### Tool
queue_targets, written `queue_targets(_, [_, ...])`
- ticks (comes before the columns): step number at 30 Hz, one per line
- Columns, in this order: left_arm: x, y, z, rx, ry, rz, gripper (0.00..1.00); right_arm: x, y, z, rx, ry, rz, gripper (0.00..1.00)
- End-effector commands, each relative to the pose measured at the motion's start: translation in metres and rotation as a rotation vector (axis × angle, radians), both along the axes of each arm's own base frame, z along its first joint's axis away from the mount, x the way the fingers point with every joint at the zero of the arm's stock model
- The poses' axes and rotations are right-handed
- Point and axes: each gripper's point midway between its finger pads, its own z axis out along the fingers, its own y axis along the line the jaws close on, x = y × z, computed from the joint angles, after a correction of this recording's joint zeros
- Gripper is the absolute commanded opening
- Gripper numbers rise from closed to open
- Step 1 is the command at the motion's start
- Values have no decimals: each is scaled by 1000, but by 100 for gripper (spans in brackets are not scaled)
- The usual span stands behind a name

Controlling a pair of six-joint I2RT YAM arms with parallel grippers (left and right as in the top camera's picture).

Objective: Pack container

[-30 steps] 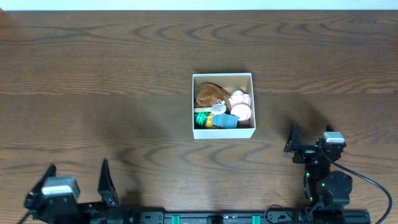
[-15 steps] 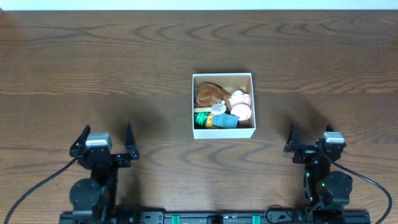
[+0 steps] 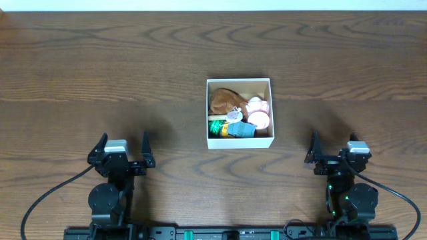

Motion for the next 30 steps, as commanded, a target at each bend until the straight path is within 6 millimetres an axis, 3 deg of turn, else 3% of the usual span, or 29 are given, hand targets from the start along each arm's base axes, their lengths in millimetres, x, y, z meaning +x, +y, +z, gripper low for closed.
queue_targets(1, [-1,0,1,-2,-22,0,98,0,1,-1,-8,0,8,99])
queue_targets(18, [1,-2,-35,-24,33,-6,98,0,1,-1,-8,0,8,99])
queue_targets(30, [1,-10,-35,-23,34,-38,98,0,1,-1,-8,0,8,99])
